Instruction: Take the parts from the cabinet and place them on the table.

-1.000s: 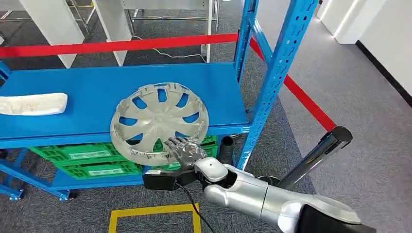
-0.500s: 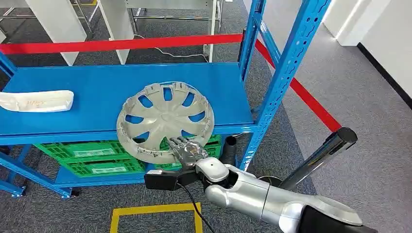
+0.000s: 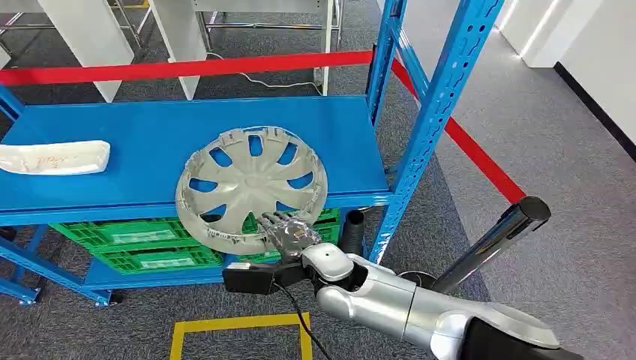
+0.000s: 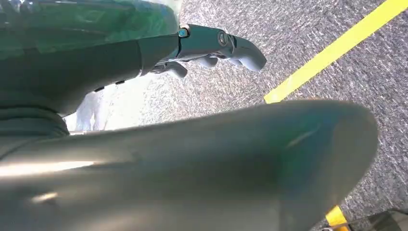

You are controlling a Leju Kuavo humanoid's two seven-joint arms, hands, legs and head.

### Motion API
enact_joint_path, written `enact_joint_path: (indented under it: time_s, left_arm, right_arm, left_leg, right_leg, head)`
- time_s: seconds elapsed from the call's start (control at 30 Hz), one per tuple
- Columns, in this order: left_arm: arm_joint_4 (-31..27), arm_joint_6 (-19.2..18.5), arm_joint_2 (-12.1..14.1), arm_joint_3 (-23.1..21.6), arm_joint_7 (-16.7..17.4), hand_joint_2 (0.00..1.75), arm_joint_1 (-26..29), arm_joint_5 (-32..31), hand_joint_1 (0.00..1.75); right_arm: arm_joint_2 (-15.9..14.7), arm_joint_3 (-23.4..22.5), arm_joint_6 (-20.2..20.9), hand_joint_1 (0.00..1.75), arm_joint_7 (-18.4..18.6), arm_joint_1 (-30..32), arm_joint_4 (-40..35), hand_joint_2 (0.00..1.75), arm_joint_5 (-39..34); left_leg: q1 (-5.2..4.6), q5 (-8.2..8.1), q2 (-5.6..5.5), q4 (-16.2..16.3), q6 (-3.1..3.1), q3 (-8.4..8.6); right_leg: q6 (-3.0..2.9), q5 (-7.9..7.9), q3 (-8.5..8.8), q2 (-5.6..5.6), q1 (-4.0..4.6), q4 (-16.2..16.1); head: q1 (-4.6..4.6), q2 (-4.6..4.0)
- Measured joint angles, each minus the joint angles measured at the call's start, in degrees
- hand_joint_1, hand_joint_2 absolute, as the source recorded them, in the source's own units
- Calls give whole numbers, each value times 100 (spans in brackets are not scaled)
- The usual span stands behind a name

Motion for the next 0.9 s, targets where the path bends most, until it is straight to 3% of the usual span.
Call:
enact_joint_path:
  time_s: [0.9]
  left_arm:
    - [0, 0, -2, 0, 0, 0, 0, 0, 0]
  right_arm:
    - [0, 0, 0, 0, 0, 0, 0, 0, 0]
  left_leg:
    - [0, 0, 0, -1, -1, 1]
  right_leg:
    - [0, -1, 0, 0, 0, 1]
  head:
    - [0, 0]
